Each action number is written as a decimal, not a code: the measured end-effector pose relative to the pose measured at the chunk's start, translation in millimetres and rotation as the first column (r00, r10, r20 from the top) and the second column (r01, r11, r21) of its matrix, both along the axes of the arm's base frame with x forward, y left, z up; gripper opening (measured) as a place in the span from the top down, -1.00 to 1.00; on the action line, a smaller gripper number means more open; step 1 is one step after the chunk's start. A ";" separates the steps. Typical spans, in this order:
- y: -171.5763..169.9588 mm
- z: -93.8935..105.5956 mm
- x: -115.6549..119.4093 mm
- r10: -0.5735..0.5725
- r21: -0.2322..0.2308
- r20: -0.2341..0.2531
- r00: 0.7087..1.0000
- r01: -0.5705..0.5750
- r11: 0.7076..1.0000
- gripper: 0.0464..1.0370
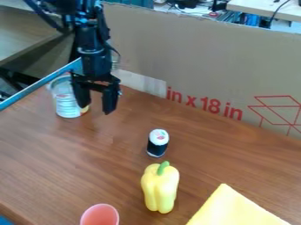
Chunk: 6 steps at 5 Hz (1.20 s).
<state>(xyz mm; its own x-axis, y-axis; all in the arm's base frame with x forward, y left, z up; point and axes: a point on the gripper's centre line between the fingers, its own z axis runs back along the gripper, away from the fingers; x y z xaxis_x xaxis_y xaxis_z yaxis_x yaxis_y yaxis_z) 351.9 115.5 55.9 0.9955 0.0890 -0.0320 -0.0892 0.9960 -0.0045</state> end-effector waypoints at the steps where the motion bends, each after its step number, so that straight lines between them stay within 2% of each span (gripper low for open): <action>1: 17.1 -1.1 -2.4 0.066 0.006 0.024 0.998 -0.067 0.998 -0.93; 2: 26.0 -3.0 -6.5 0.109 0.012 0.027 0.994 -0.109 0.994 -0.93; 3: 26.2 -3.7 -9.1 0.103 0.008 0.015 0.995 -0.103 0.995 -0.93; 4: 23.1 5.0 -13.1 0.096 0.003 0.028 0.995 -0.096 0.995 -0.93; 5: 16.3 34.9 -33.2 0.070 0.019 0.050 0.996 -0.071 0.997 -0.93; 6: 2.8 63.7 -65.5 0.011 0.005 0.005 1.000 -0.011 1.000 -0.93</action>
